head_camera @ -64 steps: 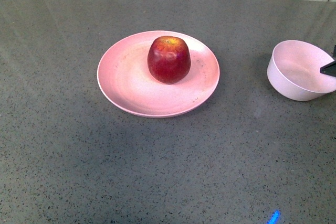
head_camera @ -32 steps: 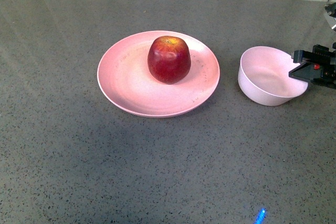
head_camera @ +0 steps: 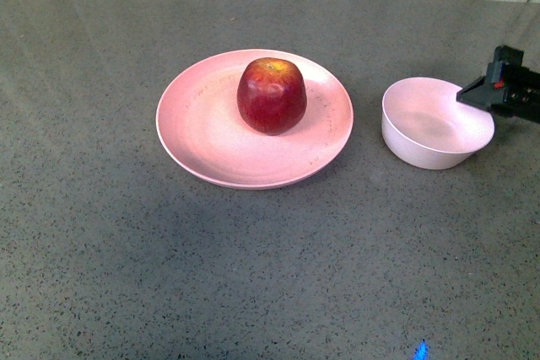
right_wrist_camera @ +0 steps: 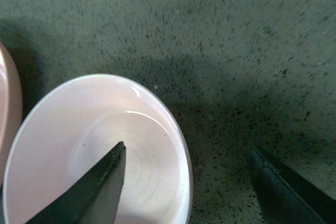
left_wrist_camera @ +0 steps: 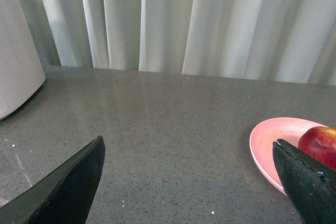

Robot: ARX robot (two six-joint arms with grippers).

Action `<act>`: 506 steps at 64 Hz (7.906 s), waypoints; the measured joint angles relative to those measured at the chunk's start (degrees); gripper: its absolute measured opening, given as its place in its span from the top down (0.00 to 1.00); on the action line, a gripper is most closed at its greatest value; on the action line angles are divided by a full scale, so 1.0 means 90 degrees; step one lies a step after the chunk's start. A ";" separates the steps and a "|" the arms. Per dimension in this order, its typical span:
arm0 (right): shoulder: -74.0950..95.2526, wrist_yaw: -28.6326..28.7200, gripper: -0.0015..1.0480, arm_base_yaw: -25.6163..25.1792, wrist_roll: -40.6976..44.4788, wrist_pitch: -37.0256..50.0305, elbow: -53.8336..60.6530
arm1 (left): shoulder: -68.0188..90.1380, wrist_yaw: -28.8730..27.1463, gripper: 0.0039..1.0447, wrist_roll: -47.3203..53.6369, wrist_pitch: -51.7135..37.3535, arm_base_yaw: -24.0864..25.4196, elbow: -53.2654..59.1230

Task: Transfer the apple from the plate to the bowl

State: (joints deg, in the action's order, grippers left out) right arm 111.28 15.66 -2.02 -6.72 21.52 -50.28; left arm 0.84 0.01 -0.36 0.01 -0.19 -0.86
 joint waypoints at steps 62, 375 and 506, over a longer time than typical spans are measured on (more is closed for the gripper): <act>-0.4413 -0.1715 0.98 0.0194 0.0726 0.4517 0.4629 | 0.0000 0.0000 0.08 0.0000 0.0000 0.0000 0.0000; -1.2332 -0.1741 0.09 0.0214 0.0729 -0.2382 0.5440 | 1.3260 -0.0651 0.08 -0.1202 -0.2815 -0.3718 -0.6873; -1.2332 -0.1741 0.09 0.0214 0.0729 -0.2382 0.5440 | 1.4319 0.0289 0.32 -0.0447 -0.2331 -0.4872 -0.9068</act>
State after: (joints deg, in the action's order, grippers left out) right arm 0.30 -0.01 -0.10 -0.16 0.08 -1.32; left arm 129.71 2.61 -4.38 -20.97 -44.03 -82.48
